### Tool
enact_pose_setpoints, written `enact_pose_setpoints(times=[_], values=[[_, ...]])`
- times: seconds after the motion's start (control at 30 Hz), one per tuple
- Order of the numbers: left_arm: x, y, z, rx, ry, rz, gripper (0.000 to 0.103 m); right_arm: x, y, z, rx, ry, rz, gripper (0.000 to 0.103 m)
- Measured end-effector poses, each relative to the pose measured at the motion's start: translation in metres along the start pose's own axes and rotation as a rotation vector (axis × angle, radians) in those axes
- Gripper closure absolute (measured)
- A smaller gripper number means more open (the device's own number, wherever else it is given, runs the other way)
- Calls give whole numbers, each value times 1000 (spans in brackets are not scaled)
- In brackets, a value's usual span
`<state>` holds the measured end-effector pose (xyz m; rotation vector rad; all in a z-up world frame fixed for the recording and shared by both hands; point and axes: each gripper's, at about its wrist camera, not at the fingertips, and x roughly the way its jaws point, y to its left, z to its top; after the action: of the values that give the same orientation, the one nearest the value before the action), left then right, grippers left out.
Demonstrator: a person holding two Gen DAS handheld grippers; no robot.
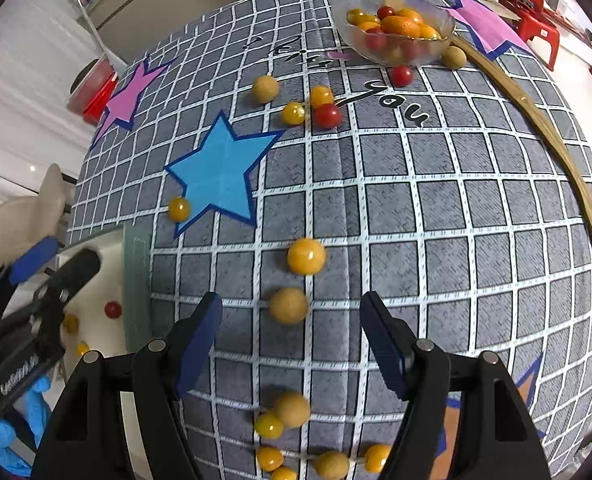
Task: Organize fruits
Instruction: 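Return both tools to the table and grasp yellow tomatoes with each tool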
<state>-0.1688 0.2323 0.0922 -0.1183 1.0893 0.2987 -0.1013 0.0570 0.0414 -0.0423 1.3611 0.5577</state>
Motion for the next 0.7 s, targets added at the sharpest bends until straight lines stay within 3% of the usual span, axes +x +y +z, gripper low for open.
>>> enact_pose_setpoints(times=[0.27,0.67,0.7], values=[[51,-22,27,22,59,15,23,21,-4,13,4,15,-9,46],[93,-34,23,37,160,51,23,37,-2,20,-46,21,-35,50],[94,-34,22,37,164,53,29,38,0,21,-57,19,-42,51]])
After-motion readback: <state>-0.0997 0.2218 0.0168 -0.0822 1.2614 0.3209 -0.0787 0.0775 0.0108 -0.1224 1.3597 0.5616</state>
